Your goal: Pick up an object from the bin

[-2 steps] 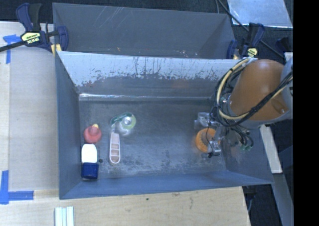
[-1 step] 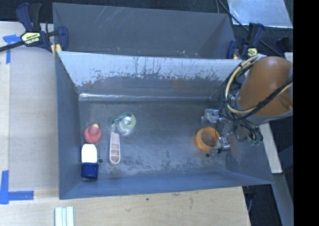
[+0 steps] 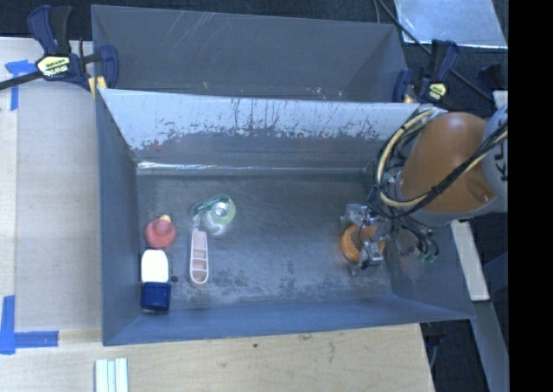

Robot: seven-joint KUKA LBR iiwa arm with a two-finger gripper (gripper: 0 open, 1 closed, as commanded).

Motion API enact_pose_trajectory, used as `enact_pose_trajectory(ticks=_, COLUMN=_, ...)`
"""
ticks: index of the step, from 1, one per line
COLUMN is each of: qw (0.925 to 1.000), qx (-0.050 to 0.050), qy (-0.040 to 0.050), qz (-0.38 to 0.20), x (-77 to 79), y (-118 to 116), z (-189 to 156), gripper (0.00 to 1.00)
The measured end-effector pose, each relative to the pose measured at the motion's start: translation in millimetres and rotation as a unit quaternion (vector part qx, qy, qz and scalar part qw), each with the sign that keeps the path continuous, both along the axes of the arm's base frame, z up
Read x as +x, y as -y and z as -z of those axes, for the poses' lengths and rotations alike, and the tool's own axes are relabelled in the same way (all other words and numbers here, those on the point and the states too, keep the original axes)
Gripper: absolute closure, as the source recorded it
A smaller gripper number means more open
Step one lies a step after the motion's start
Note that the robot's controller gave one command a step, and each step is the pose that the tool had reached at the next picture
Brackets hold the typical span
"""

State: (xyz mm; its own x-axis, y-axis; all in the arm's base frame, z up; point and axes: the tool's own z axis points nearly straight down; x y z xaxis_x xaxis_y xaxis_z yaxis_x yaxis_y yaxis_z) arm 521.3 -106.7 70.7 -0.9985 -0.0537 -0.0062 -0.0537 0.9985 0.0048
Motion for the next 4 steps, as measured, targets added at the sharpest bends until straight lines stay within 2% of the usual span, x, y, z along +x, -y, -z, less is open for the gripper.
enact_pose_trajectory(ticks=2, qw=1.0, qx=0.0, qy=0.0002, qz=0.0, x=0.2, y=0, z=0, gripper=1.0)
enact_pose_trajectory(ticks=3, qw=0.9955, qx=-0.001, qy=0.0024, qz=-0.095, x=-16.7, y=-7, z=0, gripper=1.0)
enact_pose_trajectory(ticks=4, qw=0.9955, qx=-0.001, qy=0.0024, qz=-0.095, x=-16.7, y=-7, z=0, gripper=1.0)
